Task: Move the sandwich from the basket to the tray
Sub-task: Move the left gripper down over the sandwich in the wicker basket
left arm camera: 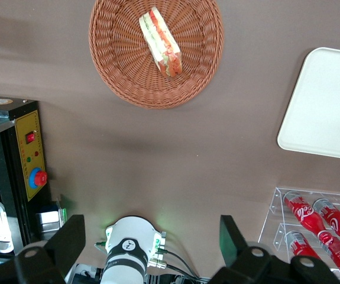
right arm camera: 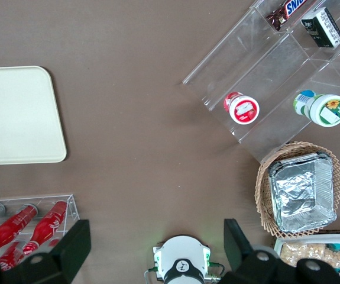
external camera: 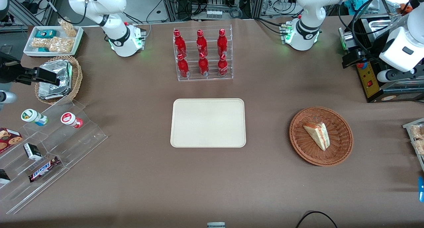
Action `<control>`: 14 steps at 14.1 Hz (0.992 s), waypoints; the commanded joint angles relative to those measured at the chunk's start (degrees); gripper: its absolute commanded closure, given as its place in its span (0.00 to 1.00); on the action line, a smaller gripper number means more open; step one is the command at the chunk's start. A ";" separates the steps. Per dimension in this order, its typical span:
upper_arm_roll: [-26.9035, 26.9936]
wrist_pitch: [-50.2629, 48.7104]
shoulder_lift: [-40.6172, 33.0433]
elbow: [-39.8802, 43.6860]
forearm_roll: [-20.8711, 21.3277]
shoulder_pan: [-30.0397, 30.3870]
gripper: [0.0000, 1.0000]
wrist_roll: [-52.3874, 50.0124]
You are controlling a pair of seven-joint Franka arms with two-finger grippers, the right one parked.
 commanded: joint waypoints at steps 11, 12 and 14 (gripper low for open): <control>0.90 25.28 2.08 -21.29 0.03 2.17 0.00 -0.50; 0.90 31.00 2.17 -25.78 0.03 2.17 0.00 -0.68; 0.99 45.58 2.95 -35.19 -0.05 2.52 0.00 -0.85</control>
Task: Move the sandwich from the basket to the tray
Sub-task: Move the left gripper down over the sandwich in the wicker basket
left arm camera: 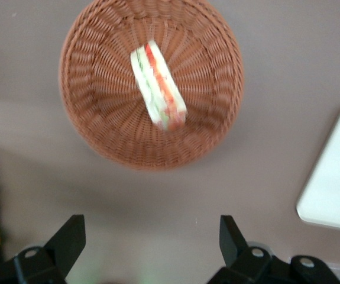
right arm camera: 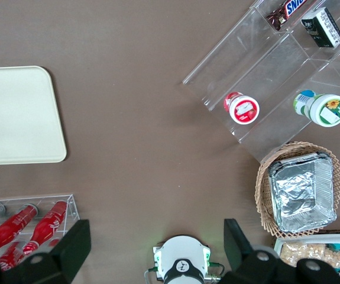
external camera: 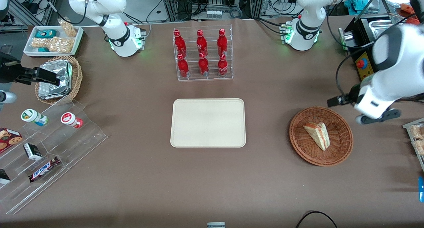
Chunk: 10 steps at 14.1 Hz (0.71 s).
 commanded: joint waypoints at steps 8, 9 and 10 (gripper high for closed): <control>-0.33 29.36 7.70 -13.57 -1.03 3.54 0.00 -15.10; -0.42 29.72 8.15 -12.86 -0.94 3.28 0.00 -17.31; -0.60 29.72 8.67 -12.25 -0.94 3.19 0.00 -18.03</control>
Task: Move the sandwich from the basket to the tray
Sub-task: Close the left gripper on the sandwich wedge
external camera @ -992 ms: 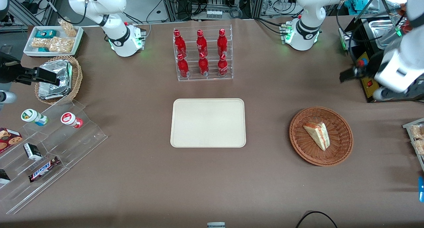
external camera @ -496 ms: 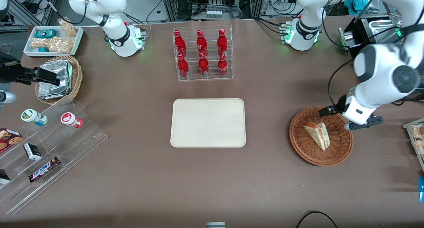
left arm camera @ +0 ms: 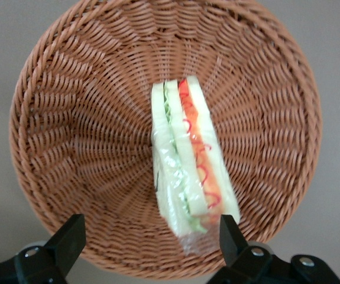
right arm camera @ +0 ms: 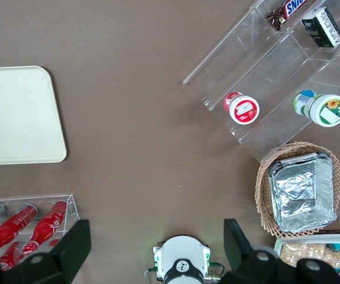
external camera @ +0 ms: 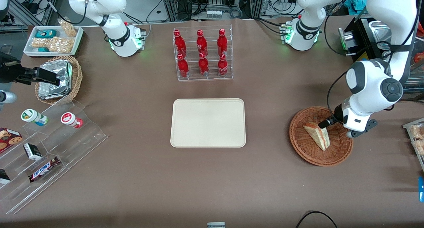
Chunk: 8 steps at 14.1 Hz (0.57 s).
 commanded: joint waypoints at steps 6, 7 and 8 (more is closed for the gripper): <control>-0.70 0.90 6.37 5.18 0.18 -1.12 0.00 -2.81; -0.70 3.17 7.61 4.91 0.27 -1.12 0.00 -2.81; -0.70 5.63 8.92 4.65 0.27 -1.12 0.00 -2.81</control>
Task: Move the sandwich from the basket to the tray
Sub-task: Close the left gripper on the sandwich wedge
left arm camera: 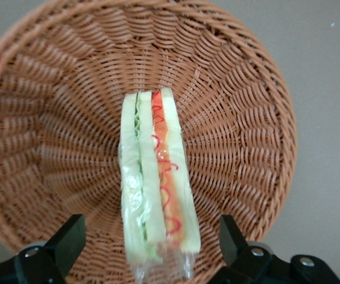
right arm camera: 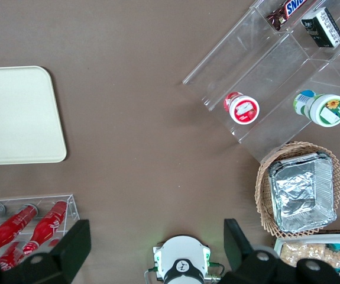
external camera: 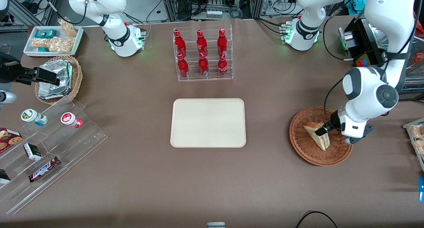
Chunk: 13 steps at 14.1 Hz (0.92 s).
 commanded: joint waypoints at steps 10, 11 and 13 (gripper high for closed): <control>0.37 -0.99 3.26 0.93 0.24 0.10 0.81 3.78; 0.37 -2.31 2.20 0.93 0.24 0.10 0.84 4.67; 0.37 -5.04 0.09 1.46 0.24 0.10 0.85 6.25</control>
